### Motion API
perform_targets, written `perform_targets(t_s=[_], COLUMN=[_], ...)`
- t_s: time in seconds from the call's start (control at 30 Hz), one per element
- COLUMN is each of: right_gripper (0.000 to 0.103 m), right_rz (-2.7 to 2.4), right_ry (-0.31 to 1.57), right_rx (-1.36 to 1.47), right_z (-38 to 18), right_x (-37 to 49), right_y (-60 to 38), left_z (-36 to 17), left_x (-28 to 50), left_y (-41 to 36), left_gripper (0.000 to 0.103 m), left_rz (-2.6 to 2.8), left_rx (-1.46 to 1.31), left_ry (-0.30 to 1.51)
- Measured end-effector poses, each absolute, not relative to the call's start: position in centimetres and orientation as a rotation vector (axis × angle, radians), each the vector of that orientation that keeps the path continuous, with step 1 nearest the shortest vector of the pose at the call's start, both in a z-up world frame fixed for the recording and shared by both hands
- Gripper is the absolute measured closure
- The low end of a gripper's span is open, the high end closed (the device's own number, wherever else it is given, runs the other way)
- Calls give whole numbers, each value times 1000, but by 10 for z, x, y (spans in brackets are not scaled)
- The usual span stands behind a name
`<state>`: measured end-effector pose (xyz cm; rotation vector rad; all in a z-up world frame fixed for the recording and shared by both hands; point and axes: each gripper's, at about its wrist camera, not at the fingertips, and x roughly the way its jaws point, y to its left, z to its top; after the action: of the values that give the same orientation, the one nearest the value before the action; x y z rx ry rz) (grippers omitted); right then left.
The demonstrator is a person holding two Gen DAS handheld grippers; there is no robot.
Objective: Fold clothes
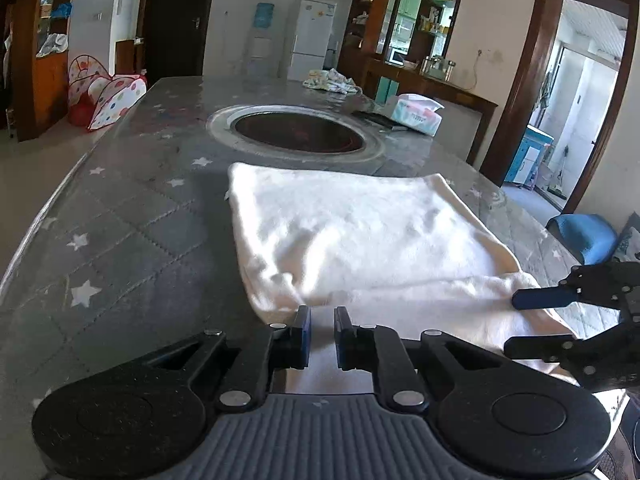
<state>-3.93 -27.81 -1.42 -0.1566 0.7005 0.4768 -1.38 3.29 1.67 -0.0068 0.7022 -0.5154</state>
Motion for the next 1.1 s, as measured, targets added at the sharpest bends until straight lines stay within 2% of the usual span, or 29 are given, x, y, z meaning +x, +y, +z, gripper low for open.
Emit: perform_targets(t_s=[0.13,0.2,0.23,0.5,0.77,0.87,0.97,1.03,1.1], right_gripper=[50,50,50,49,48,44,41,35,30], right_rz=[490,498,499,492,488,487,498,513,541], right_ry=[678,668,673,671,683,674,656,642,620], right_rx=[-172,-186,-199,-256,-328,-356,-398,-435,-485], right_z=[-6,-2,-3,-3,1,4,7,7,5], right_x=[-49,-54,-56,-71,-92,-102,-113,-120,-127], right_y=[-278,-278,-278,-282,-290,-293,-293,-290,-286], left_z=[24,29,32,31,8,3,-1,0,5], left_x=[-31,-48,-57,-123,-135,-135,-135,-132,-127], left_y=[41,44,45,31,5,-2,-6,-6,-4], left_gripper=[81,67,65,58,58,59,74,85,91], left_rz=[-540,-570,-587,-726,-748,-753,-764,-763,-760], left_rx=[20,44,63,297,465,505,526,506,471], left_ry=[686,675,666,589,519,478,447,443,439])
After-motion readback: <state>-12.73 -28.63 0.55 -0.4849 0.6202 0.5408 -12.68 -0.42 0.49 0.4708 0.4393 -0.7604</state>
